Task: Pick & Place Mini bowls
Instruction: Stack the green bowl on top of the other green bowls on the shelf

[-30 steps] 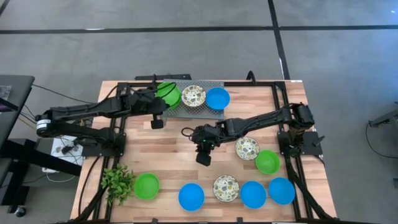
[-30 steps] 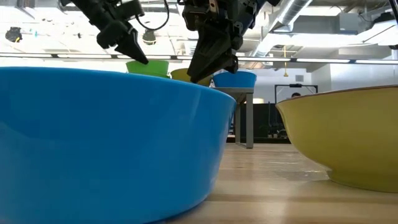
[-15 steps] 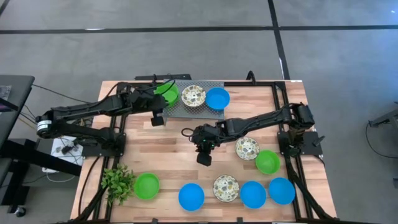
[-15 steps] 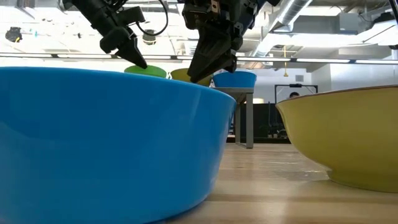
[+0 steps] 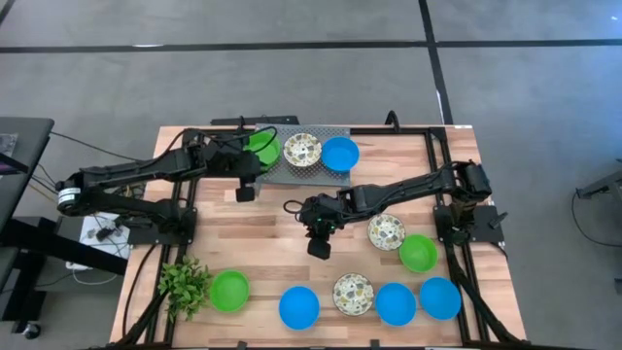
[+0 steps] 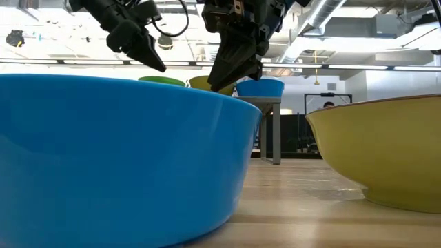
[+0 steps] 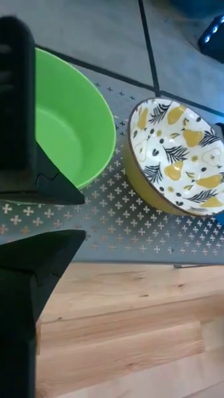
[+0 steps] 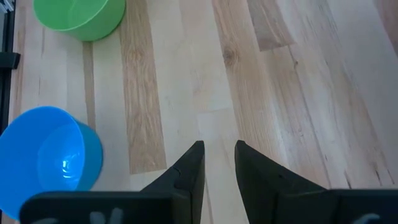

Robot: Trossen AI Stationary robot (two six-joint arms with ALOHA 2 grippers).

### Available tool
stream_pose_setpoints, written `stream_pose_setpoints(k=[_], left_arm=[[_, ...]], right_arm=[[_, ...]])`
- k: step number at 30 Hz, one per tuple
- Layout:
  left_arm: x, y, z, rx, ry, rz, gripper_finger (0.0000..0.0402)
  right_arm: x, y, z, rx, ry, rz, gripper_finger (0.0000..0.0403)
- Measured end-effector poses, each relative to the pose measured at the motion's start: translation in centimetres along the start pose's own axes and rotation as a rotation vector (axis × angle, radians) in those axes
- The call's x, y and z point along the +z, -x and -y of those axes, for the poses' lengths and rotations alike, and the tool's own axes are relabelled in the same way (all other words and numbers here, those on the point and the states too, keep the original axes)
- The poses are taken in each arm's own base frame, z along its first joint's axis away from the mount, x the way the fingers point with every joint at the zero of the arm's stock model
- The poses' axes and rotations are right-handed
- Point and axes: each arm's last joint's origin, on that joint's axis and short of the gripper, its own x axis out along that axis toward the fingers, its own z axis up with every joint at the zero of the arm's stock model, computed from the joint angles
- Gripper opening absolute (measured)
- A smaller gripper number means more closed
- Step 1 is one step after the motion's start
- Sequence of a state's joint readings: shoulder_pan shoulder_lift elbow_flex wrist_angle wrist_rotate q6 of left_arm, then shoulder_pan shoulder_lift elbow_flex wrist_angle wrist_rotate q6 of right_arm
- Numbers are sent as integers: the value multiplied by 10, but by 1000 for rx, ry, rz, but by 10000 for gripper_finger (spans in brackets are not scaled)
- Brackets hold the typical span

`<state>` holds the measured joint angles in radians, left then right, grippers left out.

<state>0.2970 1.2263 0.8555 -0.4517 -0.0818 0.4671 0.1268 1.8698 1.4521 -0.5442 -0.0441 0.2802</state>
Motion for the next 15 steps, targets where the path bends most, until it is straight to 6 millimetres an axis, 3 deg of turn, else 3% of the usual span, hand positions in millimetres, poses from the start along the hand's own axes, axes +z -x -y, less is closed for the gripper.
stream_pose_setpoints(k=[7,15], left_arm=[[6,3,7,-4,-19,41,86],[22,31,41,-101,46,165,86]], right_arm=[[0,0,0,0,0,0,77],[1,0,2,-1,-4,8,77]])
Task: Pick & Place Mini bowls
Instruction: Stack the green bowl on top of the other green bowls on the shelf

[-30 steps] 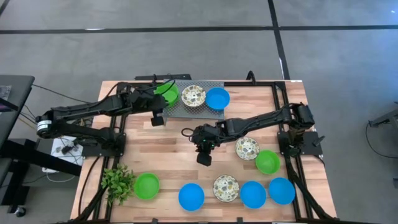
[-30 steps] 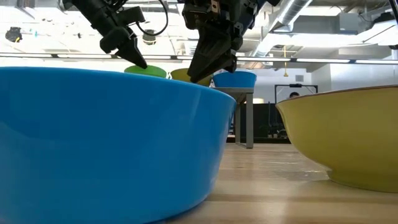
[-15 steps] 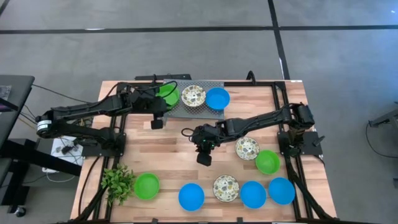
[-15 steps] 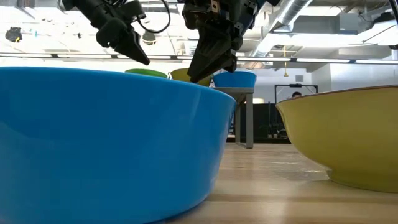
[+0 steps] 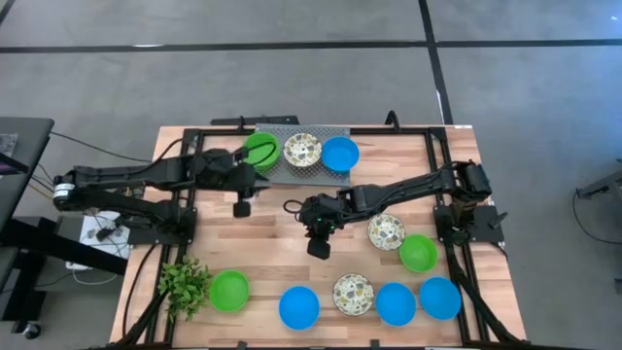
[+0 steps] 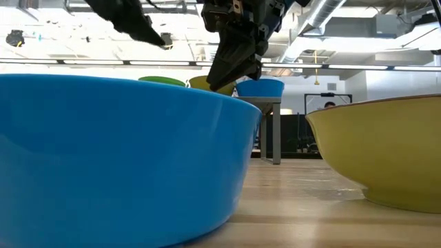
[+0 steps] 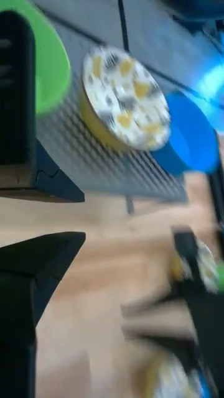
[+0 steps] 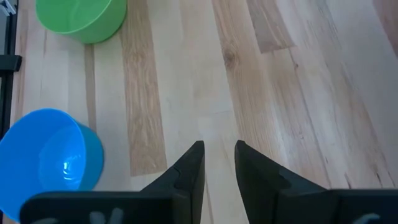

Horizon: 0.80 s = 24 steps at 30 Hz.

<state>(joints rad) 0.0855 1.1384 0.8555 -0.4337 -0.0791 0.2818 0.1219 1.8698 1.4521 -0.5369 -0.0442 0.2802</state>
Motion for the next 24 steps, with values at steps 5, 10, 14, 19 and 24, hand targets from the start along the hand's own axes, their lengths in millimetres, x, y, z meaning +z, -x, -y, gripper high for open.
stream_pose_setpoints(k=[5,10,14,19,24], left_arm=[[6,20,27,-102,14,58,86],[3,27,49,-187,29,12,95],[4,28,62,-231,40,4,116],[5,32,73,-269,86,2,153],[4,38,88,-324,57,1,171]], right_arm=[[0,0,0,3,0,-1,77],[0,0,-1,5,1,-2,77],[-1,0,-1,5,2,-6,77],[-1,0,-1,5,3,-9,82],[-1,0,-1,6,3,-10,97]])
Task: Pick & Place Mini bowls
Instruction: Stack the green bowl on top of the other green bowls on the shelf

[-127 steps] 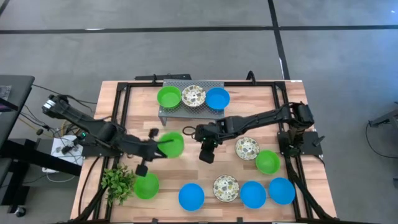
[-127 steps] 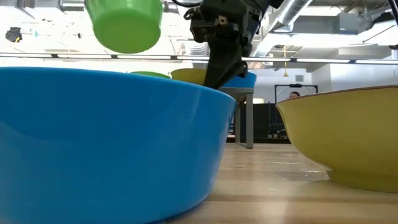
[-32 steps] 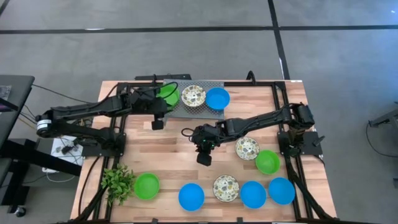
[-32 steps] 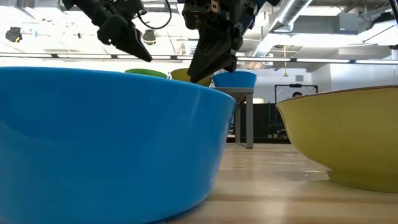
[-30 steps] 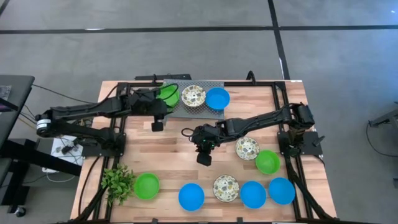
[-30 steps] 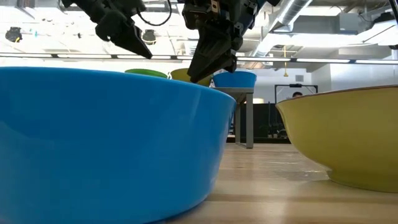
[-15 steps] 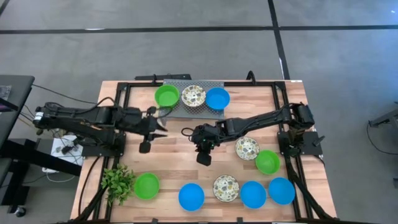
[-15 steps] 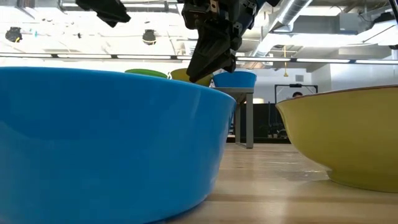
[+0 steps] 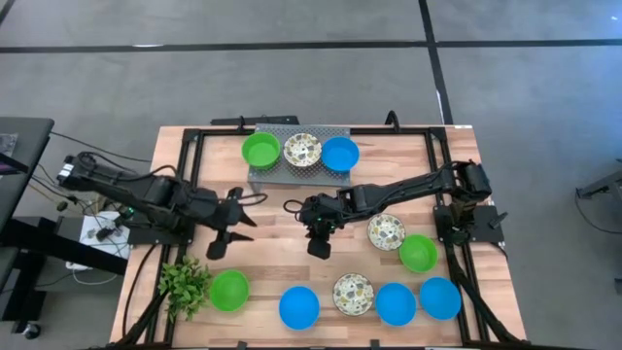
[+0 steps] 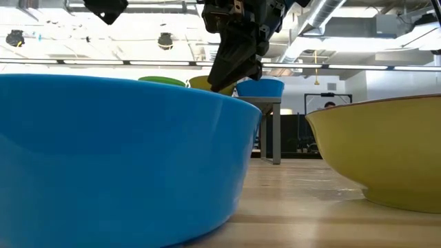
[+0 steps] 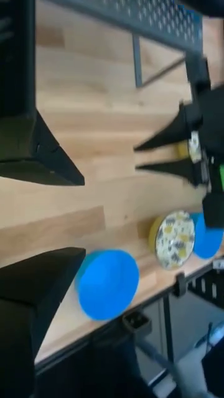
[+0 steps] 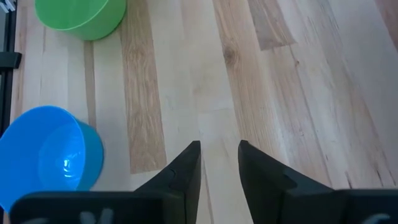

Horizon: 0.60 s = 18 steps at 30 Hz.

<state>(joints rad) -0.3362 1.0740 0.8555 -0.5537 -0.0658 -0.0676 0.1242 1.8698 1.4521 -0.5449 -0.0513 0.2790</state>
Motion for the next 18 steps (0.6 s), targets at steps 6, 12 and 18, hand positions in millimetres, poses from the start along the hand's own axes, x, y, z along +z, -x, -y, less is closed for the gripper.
stream_pose_setpoints(k=[6,12,18], left_arm=[[-4,-2,22,-94,52,-33,166],[-29,-26,39,-161,111,-190,158],[-49,-51,48,-188,125,-342,144]], right_arm=[[0,0,0,0,0,1,121],[1,0,0,2,0,7,139],[1,0,0,1,-1,7,144]])
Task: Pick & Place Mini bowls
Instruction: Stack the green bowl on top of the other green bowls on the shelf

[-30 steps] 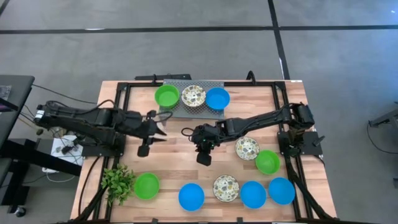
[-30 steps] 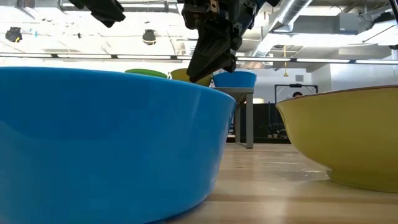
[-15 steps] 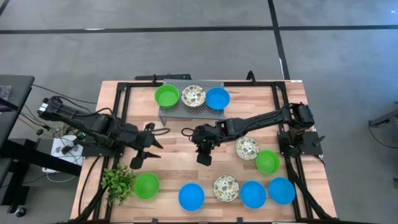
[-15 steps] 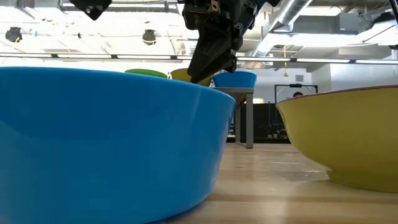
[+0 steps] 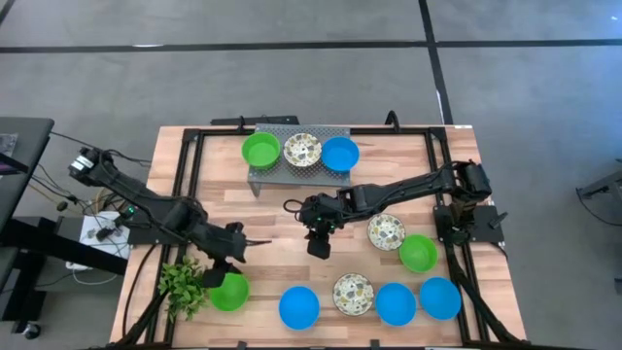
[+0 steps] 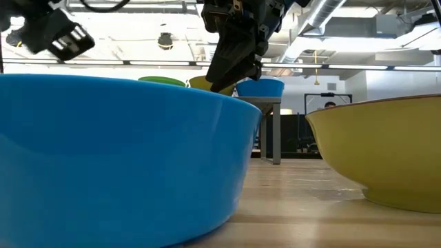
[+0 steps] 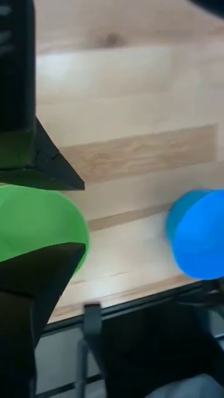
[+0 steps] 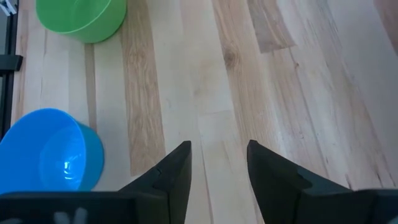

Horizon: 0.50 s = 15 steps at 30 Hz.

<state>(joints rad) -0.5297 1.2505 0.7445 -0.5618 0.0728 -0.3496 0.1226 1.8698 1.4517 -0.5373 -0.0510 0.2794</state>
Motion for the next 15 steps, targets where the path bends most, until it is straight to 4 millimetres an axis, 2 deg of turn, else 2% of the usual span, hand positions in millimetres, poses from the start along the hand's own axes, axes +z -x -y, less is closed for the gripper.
stream_pose_setpoints(k=[8,15], left_arm=[[-6,-28,1,3,3,-128,138],[-11,-46,4,24,23,-206,158]], right_arm=[[0,0,0,0,0,0,143],[0,0,0,0,0,0,146]])
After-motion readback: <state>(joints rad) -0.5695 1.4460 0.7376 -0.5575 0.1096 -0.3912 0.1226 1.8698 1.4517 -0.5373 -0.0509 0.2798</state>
